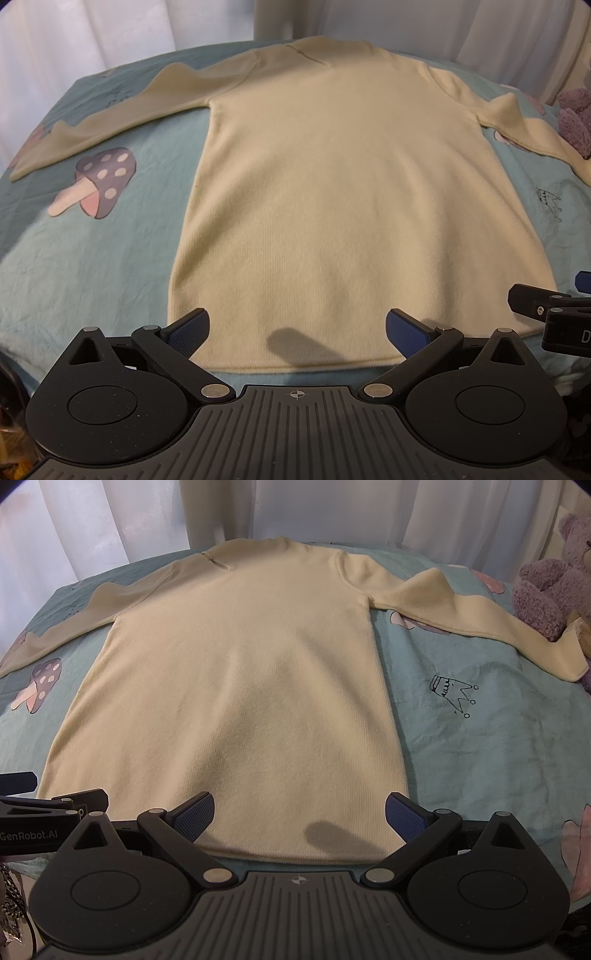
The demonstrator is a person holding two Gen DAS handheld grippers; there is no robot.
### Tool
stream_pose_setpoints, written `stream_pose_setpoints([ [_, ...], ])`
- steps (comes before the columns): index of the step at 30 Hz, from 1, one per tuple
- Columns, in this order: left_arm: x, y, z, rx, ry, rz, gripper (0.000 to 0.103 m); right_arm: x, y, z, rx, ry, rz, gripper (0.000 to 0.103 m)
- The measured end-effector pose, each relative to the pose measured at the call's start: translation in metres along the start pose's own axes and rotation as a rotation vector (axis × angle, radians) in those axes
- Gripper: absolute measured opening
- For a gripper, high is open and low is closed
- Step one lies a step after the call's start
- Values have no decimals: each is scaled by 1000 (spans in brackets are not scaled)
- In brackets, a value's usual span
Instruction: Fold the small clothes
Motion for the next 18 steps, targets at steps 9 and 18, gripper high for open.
stream_pose_setpoints([
  [9, -4, -1, 2, 2, 5, 1, 103, -2, -4, 5, -10, 17, 13, 99],
  [18, -7, -4, 12, 15, 29, 5, 103, -3, -16, 17, -71, 70, 88, 99],
])
Point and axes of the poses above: each gripper's, at about its wrist camera, not at the fingertips, and z roughly the way its jaws point, y to its left, x to its underside, the point moved 9 cm from there along z, roughly the way its jaws point, and after that the axes turned 10 degrees about z, right-handed, at the moved point
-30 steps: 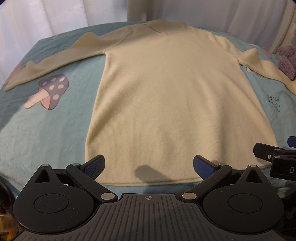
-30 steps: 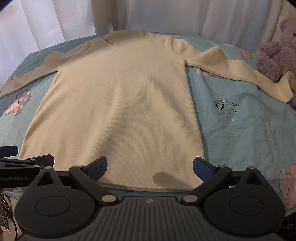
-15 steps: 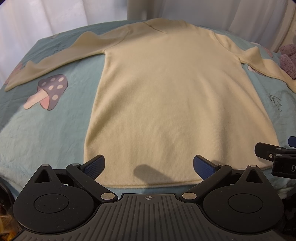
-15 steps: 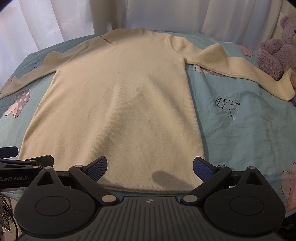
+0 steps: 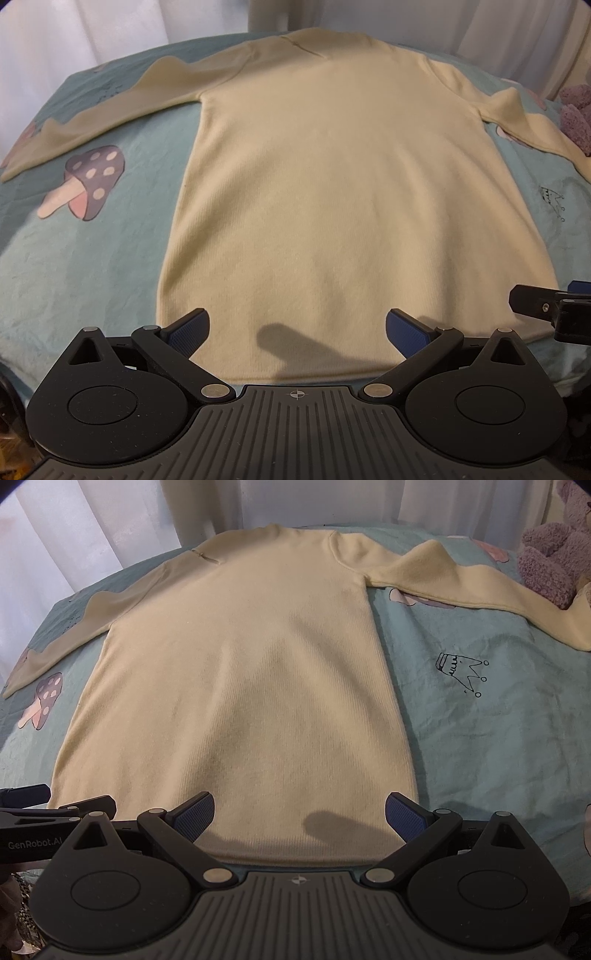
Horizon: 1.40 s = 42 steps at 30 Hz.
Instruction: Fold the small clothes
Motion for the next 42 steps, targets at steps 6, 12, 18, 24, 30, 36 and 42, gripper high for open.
stream_pose_setpoints([
  [6, -12, -6, 7, 14, 2, 7, 103, -7, -8, 5, -56, 23, 50, 99],
  [12, -42, -6, 17, 35, -48, -25, 103, -66, -45, -14, -205, -239, 173, 99],
  [18, -86, 11, 43, -73, -125, -65, 103, -150, -164, 0, -239, -406, 462, 99],
  [24, -114, 25, 62, -91, -181, -141, 103, -192, -316, 25, -60, -549, 801, 84],
  [30, -128, 24, 83, -44, -175, -193, 103, -198, -380, 49, -90, -568, 996, 48],
  [36, -125, 23, 98, -11, -143, -205, 103, -212, -396, 56, -79, -617, 1042, 38],
  [42, -128, 25, 101, -6, -147, -163, 103, -218, -404, 59, 12, -617, 1012, 7],
])
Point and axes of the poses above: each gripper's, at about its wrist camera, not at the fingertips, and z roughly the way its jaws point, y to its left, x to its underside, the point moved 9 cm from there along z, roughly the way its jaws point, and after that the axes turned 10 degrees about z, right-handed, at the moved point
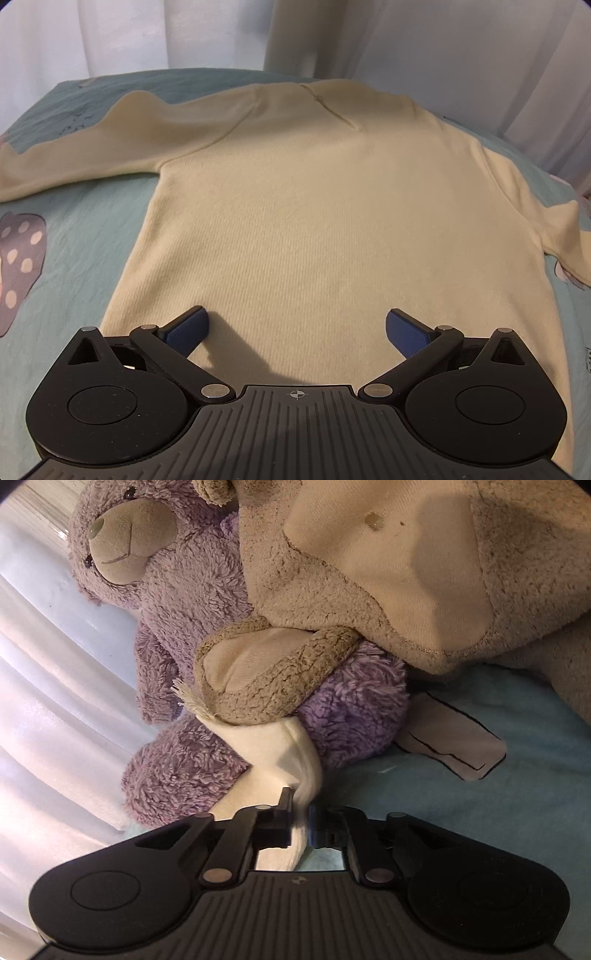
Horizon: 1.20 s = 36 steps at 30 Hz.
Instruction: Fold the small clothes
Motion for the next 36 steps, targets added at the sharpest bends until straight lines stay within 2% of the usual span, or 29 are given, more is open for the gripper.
stream_pose_setpoints([
  [2, -1, 1, 1, 3, 7, 11, 103, 4, 19, -9, 13, -42, -89, 6],
  [5, -3, 2, 0, 5, 8, 13, 103, 23, 74, -36, -52, -111, -303, 6],
  [7, -7, 3, -3, 21, -4, -1, 103, 54, 125, -55, -153, -112, -434, 6],
  [10, -23, 8, -11, 71, -62, -44, 103, 123, 198, -89, -361, -54, -622, 6],
  [13, -46, 12, -17, 127, -116, -51, 103, 214, 250, -127, -587, 60, -796, 7],
  [14, -54, 13, -18, 149, -133, -53, 103, 243, 259, -133, -632, 116, -840, 7],
  [15, -60, 14, -19, 176, -149, -53, 103, 275, 263, -137, -666, 196, -890, 8],
  [17, -72, 16, -18, 220, -172, -53, 103, 329, 261, -137, -685, 358, -959, 21],
  [19, -81, 18, -13, 257, -179, -55, 103, 351, 253, -136, -681, 426, -967, 23],
  [22, -90, 15, 1, 348, -161, -63, 103, 351, 237, -133, -642, 456, -931, 26],
  [27, -91, -2, 34, 474, -62, -80, 103, 309, 208, -127, -538, 418, -855, 27],
  [31, -98, -21, 50, 556, -23, -88, 101, 274, 183, -117, -473, 396, -756, 32],
  [33, -106, -33, 58, 589, -8, -77, 95, 267, 173, -116, -452, 392, -731, 33],
  [34, -108, -37, 63, 579, 4, -73, 90, 266, 168, -115, -440, 393, -720, 33],
  [35, -109, -40, 70, 566, 25, -65, 80, 265, 164, -114, -431, 394, -712, 33],
  [36, -111, -43, 74, 560, 32, -57, 75, 264, 162, -113, -424, 395, -706, 33],
])
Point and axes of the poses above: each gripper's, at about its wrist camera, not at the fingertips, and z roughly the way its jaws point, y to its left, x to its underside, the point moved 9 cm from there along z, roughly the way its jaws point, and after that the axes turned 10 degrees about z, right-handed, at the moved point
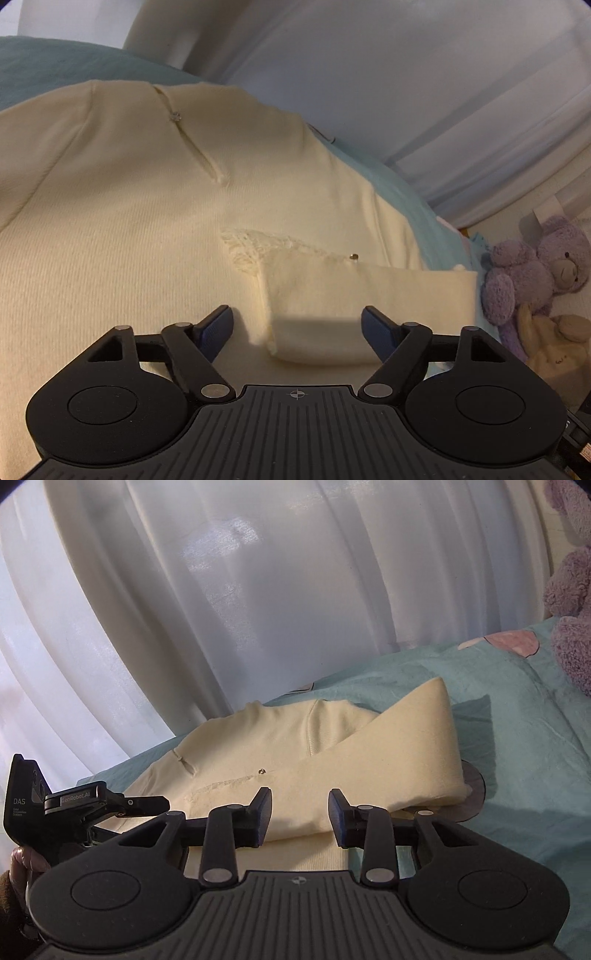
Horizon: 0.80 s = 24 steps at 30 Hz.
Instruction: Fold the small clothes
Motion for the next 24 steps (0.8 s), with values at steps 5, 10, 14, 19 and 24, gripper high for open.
stream_pose_setpoints([
  [5, -7, -18, 20, -8, 48, 81, 15, -3, -10, -4, 21, -21, 14, 33],
  [10, -20, -21, 1, -40, -22, 117, 6, -10, -14, -5, 47, -37, 17, 33],
  [14, -42, -3, -45, -113, -133, 155, 6, -21, -18, -4, 73, -52, 3, 34],
  [19, -44, 58, -76, -366, -131, 220, 6, -30, -22, 13, 98, -26, -18, 38],
  [24, -29, 94, -69, -335, -105, 127, 27, -36, -24, 41, 102, 23, -18, 46],
])
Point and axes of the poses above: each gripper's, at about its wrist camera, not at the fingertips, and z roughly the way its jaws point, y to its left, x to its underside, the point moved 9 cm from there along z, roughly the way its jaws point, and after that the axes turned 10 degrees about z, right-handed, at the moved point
